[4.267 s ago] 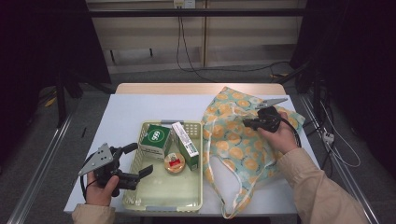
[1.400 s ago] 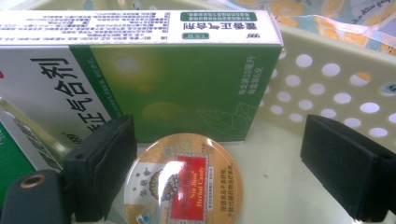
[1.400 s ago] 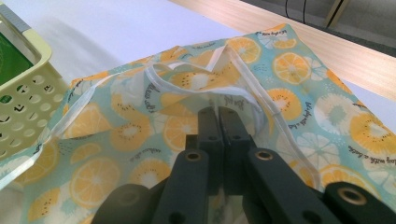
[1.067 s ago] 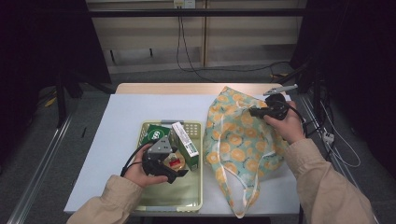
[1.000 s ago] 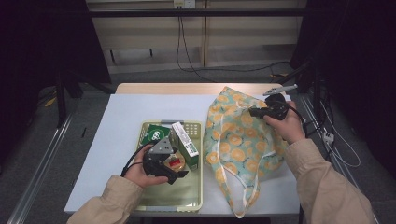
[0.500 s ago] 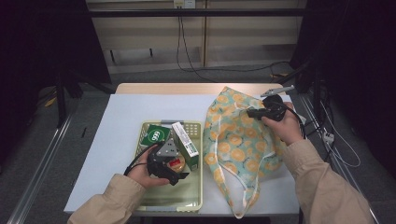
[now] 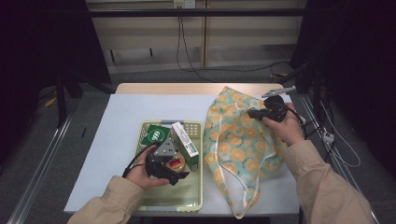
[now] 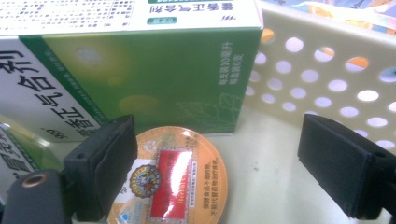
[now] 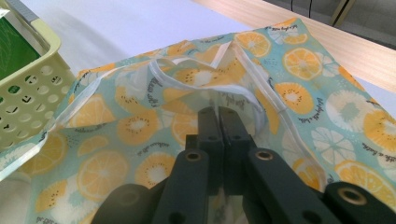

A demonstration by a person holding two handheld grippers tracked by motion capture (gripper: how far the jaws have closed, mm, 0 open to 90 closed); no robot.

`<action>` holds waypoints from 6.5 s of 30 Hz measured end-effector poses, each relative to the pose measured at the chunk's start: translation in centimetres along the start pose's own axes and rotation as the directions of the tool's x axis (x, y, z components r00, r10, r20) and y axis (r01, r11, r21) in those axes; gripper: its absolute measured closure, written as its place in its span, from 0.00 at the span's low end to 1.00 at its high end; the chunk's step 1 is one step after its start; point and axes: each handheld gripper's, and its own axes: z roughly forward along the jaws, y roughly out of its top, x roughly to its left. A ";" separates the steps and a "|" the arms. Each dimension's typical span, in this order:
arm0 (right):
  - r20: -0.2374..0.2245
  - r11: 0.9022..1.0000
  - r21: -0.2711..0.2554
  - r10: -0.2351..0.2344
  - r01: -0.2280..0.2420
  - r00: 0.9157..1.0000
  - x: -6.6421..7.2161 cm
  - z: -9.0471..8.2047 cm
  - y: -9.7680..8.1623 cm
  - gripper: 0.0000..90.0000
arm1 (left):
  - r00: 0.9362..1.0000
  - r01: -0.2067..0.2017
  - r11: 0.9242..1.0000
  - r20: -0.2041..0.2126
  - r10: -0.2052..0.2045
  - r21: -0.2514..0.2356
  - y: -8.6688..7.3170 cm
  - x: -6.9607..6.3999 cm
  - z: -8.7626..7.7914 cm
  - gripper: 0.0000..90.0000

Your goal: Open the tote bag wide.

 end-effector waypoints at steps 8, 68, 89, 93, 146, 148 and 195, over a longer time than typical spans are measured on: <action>0.000 1.000 0.000 -0.002 0.002 1.000 0.1 0.2 -0.2 0.99 | 0.999 0.037 0.999 -0.005 -0.037 0.033 -0.4 0.5 0.5 0.14; -0.030 1.000 -0.013 -0.005 0.004 1.000 0.3 0.2 -0.4 0.99 | 0.970 0.198 0.965 -0.176 -0.168 0.169 2.3 2.5 2.9 1.00; -0.028 1.000 -0.020 0.002 -0.003 1.000 0.2 -0.4 -1.0 0.99 | 0.973 0.231 0.962 -0.062 -0.224 0.145 0.5 1.2 -1.4 0.22; -0.027 1.000 -0.021 -0.004 0.003 1.000 0.5 -0.4 -1.0 0.99 | 0.971 0.240 0.959 -0.043 -0.236 0.149 0.1 0.7 -1.6 0.18; -0.054 0.999 -0.027 0.021 -0.022 0.998 0.7 0.2 -0.4 0.99 | 0.961 0.276 0.960 -0.015 -0.277 -0.038 9.6 1.3 -3.4 0.23; -0.055 1.000 -0.024 0.019 -0.020 0.998 0.7 0.3 -0.4 0.99 | 0.963 0.264 0.964 -0.039 -0.265 -0.042 10.6 1.0 -2.7 0.23; -0.083 0.998 -0.044 0.039 -0.042 0.996 0.2 0.1 -0.3 1.00 | 0.981 0.169 0.983 0.105 -0.162 -0.066 16.6 1.2 6.7 0.23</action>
